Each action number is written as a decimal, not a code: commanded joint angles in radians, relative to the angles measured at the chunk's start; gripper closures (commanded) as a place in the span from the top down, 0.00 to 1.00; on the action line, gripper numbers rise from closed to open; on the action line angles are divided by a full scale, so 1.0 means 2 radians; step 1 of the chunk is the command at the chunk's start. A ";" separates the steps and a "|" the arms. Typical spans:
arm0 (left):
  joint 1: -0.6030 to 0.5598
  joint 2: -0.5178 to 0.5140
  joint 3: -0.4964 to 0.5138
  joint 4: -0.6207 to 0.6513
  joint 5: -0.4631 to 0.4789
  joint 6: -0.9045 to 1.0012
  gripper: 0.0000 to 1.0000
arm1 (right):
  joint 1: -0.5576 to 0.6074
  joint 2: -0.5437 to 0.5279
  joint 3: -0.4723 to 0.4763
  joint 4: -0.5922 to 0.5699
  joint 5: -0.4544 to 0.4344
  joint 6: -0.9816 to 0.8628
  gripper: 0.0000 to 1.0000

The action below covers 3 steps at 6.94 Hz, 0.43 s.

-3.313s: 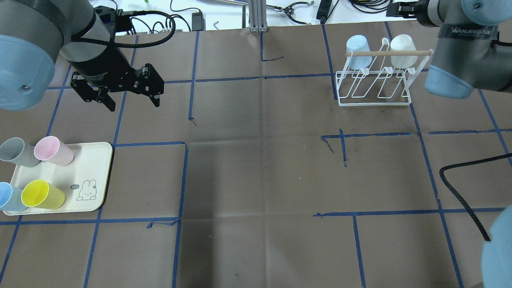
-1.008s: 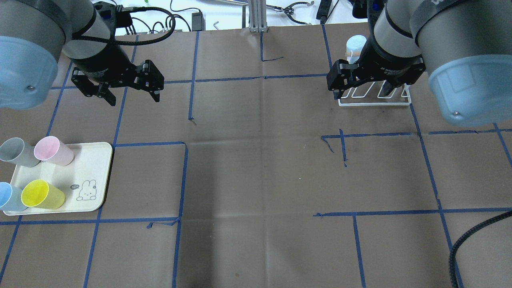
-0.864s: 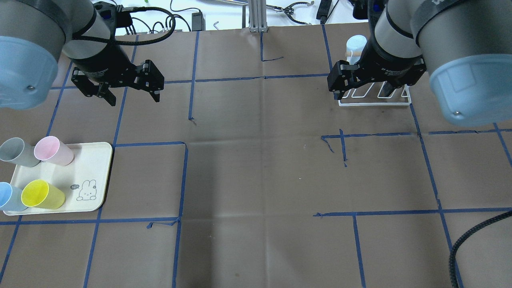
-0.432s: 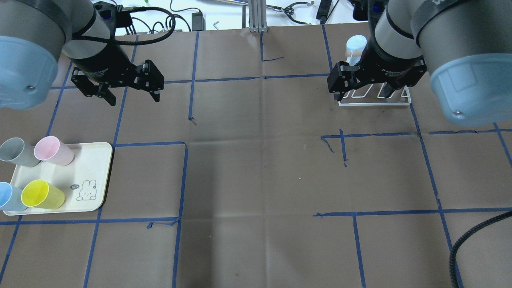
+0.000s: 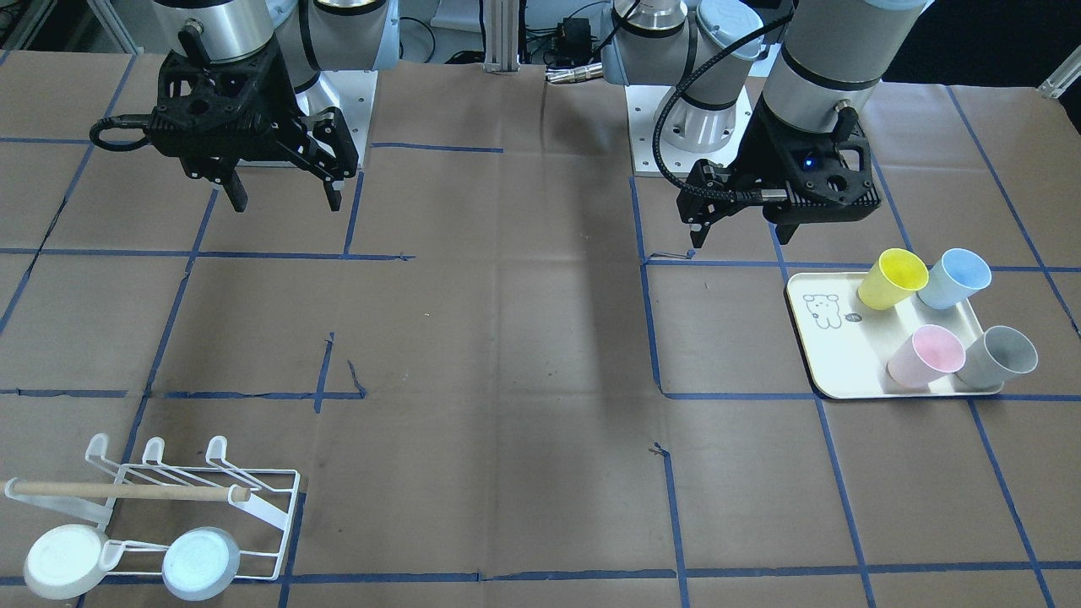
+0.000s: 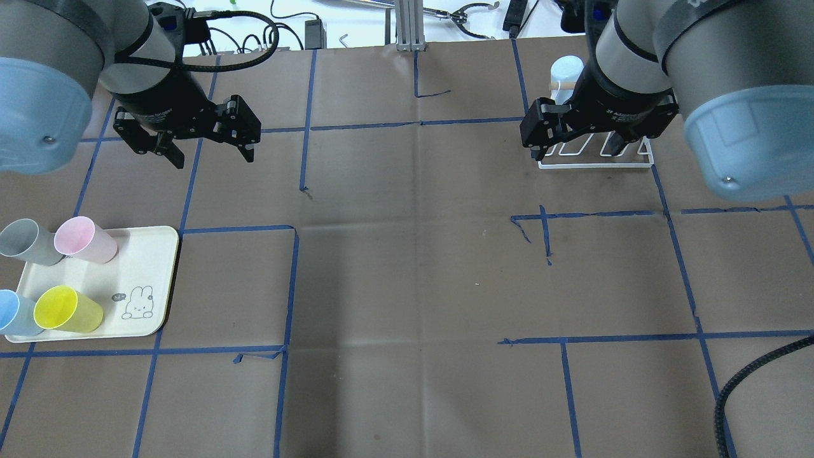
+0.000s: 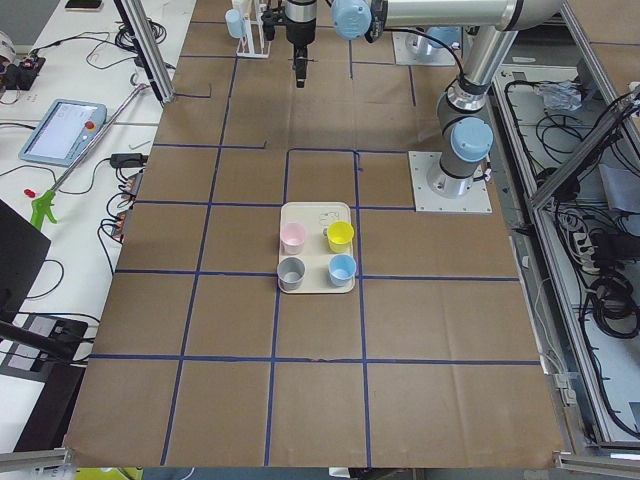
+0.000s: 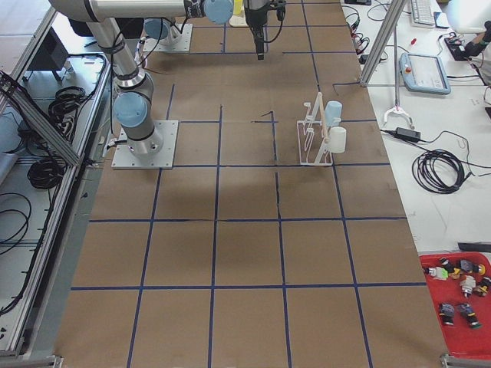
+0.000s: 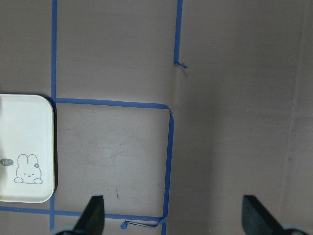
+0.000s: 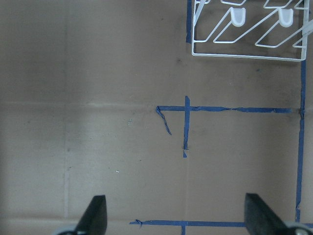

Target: Transfer IKEA cup to right arm and place on rack

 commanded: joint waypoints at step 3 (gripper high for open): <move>0.000 0.000 0.000 0.000 0.000 0.000 1.00 | 0.000 0.001 0.000 -0.001 -0.001 0.000 1.00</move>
